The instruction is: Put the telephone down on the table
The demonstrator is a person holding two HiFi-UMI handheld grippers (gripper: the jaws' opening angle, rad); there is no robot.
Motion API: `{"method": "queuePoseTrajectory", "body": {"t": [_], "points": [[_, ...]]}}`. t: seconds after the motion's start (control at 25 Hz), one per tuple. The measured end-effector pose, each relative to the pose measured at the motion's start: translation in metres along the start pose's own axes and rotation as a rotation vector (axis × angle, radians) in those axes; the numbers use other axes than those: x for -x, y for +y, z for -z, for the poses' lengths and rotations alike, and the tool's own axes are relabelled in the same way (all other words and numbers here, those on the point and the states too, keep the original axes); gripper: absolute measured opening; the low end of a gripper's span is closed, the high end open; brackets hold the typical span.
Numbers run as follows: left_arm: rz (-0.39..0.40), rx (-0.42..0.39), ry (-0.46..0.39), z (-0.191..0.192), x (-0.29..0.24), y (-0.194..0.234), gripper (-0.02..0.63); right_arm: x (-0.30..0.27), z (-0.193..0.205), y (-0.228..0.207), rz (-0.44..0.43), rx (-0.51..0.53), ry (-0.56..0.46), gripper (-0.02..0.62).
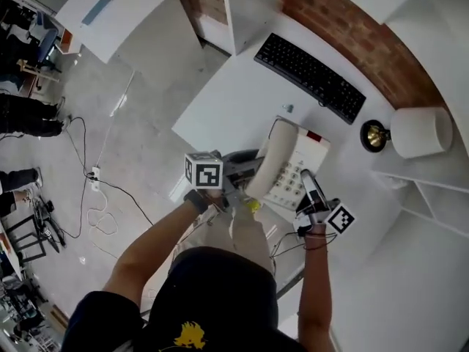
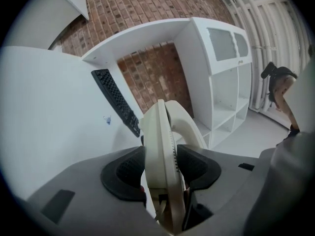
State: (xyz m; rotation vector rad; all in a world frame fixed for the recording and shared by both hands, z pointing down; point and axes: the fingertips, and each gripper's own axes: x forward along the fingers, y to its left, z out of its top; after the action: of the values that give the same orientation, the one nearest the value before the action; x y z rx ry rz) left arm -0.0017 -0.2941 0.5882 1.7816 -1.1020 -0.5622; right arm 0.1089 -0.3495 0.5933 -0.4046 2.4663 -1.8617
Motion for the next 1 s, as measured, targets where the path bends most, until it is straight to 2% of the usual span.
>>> {"method": "queuePoseTrajectory", "body": {"t": [0.08,0.2,0.32,0.44,0.68,0.76,0.88,0.96,1.0], "points": [[-0.004,0.008,0.016,0.007,-0.006,0.037,0.213,-0.016,0.006,-0.035,0.01,-0.012,0.004,0.209],[-0.006,0.042,0.034,0.014,-0.015,0.065,0.215,-0.026,0.008,-0.065,0.03,-0.027,-0.005,0.209],[-0.042,0.037,0.038,0.013,-0.019,0.087,0.215,-0.035,0.007,-0.084,0.038,-0.028,-0.01,0.209],[-0.069,0.052,0.044,0.013,-0.023,0.109,0.215,-0.045,0.008,-0.105,0.048,-0.076,-0.002,0.209],[-0.086,0.097,0.059,0.019,-0.024,0.134,0.218,-0.06,0.015,-0.125,0.084,-0.104,-0.01,0.209],[-0.111,0.088,0.071,0.02,-0.022,0.139,0.219,-0.063,0.016,-0.127,0.098,-0.081,-0.012,0.21],[-0.189,0.058,0.117,0.023,-0.02,0.148,0.215,-0.065,0.018,-0.13,0.121,-0.04,-0.019,0.212],[-0.253,0.008,0.159,0.026,-0.018,0.153,0.215,-0.063,0.018,-0.134,0.146,-0.026,-0.025,0.213],[-0.285,-0.026,0.179,0.027,-0.016,0.156,0.181,-0.06,0.019,-0.137,0.17,-0.013,-0.024,0.216]]}}
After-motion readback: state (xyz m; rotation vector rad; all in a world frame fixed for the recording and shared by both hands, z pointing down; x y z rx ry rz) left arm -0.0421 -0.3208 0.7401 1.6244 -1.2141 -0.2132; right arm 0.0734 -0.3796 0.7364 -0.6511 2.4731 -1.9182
